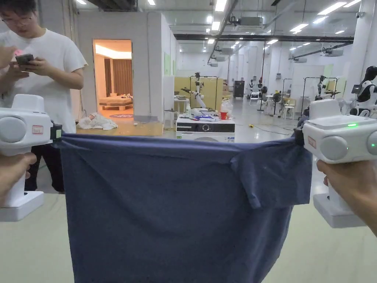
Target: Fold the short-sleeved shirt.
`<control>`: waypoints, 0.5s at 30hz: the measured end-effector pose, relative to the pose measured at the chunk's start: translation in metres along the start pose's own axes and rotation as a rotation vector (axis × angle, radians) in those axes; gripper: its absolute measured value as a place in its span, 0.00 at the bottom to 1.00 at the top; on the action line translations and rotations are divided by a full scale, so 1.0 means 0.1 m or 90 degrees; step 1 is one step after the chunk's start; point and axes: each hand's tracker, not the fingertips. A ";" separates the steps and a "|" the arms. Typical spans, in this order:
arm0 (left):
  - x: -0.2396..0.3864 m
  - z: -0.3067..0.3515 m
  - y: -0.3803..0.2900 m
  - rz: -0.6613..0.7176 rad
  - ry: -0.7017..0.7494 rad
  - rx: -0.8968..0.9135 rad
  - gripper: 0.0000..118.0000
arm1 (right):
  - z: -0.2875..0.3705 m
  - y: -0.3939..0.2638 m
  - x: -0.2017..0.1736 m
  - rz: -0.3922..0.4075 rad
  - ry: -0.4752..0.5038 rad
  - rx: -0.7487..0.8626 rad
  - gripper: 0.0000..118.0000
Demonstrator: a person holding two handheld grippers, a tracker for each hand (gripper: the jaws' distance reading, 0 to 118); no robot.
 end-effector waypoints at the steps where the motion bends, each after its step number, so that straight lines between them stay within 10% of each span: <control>1: -0.01 -0.01 0.05 0.000 0.003 0.007 0.00 | -0.03 0.07 0.00 0.001 -0.002 0.002 0.03; 15: -0.06 0.10 0.24 -0.009 0.016 0.020 0.00 | -0.09 0.23 -0.12 -0.002 -0.010 0.016 0.03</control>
